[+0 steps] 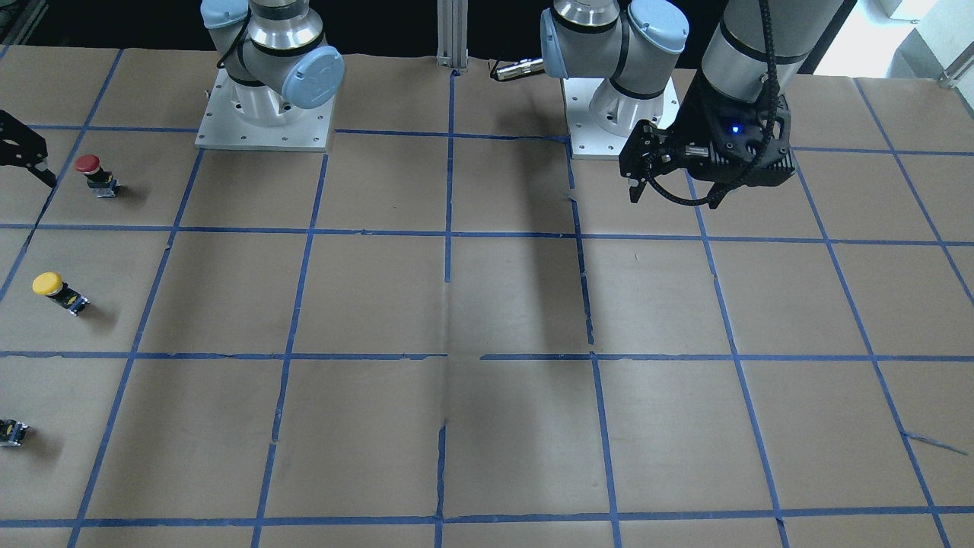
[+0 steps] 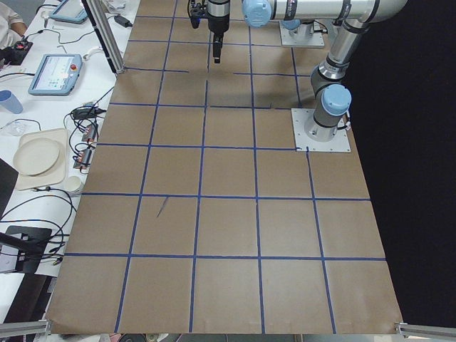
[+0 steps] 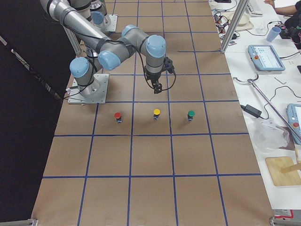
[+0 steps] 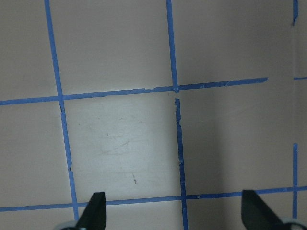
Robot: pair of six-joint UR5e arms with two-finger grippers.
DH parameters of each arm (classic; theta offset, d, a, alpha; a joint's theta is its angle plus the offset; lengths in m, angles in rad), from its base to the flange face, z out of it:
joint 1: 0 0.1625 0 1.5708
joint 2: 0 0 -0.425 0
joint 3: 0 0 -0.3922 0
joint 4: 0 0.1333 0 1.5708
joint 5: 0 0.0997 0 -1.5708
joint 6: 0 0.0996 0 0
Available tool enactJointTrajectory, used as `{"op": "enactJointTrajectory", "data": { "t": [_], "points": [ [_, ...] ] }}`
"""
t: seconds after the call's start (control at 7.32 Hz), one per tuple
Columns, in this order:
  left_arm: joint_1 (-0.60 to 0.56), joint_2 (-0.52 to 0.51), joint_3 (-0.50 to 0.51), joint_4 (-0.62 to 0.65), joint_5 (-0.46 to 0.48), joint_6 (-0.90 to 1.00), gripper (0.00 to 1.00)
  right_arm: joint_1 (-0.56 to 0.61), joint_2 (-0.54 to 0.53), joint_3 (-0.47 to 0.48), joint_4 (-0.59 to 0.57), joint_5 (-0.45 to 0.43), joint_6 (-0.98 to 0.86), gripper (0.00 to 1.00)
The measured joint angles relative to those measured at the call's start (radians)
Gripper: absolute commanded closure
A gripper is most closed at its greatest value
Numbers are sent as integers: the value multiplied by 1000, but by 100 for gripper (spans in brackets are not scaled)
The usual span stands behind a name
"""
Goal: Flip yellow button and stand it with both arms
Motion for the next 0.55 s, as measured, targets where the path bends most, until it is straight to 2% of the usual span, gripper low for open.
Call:
{"op": "enactJointTrajectory", "data": {
  "t": [0.27, 0.55],
  "points": [
    [3, 2, 11, 7, -22, 3, 0, 172, -64, -4, 29, -21, 416, 0],
    [1, 6, 17, 13, 5, -3, 0, 347, -103, -6, 65, -9, 731, 0]
  ]
}}
